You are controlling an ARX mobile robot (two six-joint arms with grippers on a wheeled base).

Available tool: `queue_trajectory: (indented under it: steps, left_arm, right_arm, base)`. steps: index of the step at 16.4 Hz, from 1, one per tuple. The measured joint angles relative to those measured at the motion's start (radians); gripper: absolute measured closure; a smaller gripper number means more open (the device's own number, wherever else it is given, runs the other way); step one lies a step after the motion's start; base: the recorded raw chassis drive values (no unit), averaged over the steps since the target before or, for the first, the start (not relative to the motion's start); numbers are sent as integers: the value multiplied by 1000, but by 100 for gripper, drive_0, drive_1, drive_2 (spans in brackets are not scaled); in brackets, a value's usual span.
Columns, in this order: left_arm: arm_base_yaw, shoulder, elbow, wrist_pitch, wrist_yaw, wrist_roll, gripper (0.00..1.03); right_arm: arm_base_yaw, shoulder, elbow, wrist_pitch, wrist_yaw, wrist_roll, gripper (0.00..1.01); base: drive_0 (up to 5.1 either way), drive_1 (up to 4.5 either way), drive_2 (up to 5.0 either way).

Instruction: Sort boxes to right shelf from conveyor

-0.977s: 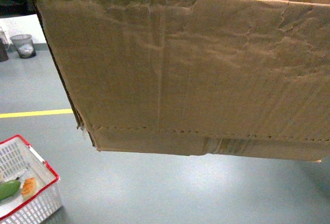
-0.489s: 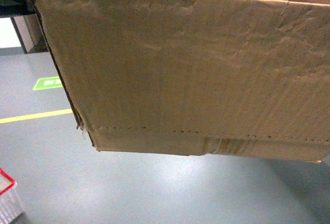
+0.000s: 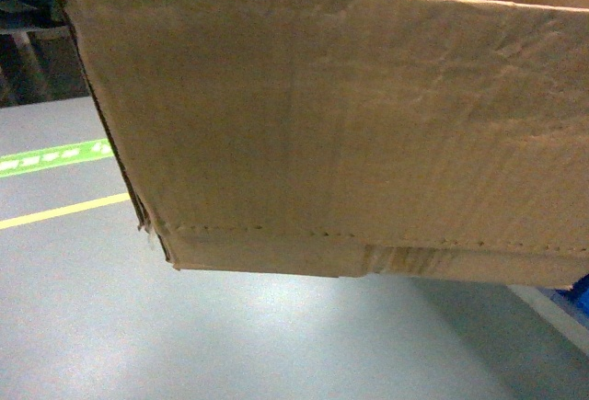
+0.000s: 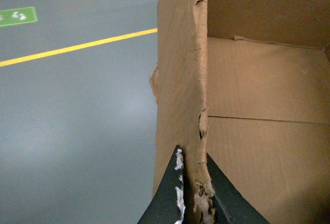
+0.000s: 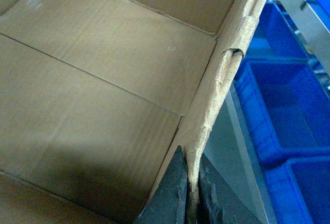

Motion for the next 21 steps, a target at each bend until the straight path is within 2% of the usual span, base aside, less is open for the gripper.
queue_trajectory:
  steps: [2,4,21]
  left_arm:
    - [-16,0,0,0,1,0,100]
    - [1,0,0,-1,3,0,100]
    - [0,0,0,-2,1,0,100]
  right_arm:
    - [-11,-3,0,-5,0,0,99]
    - [-1,-1,0,0,0,0,99]
    - [0,0,0,-1,1,0,99]
  base:
    - [175,-667,-73]
    - [175,-667,-73]
    - [175,-667,-73]
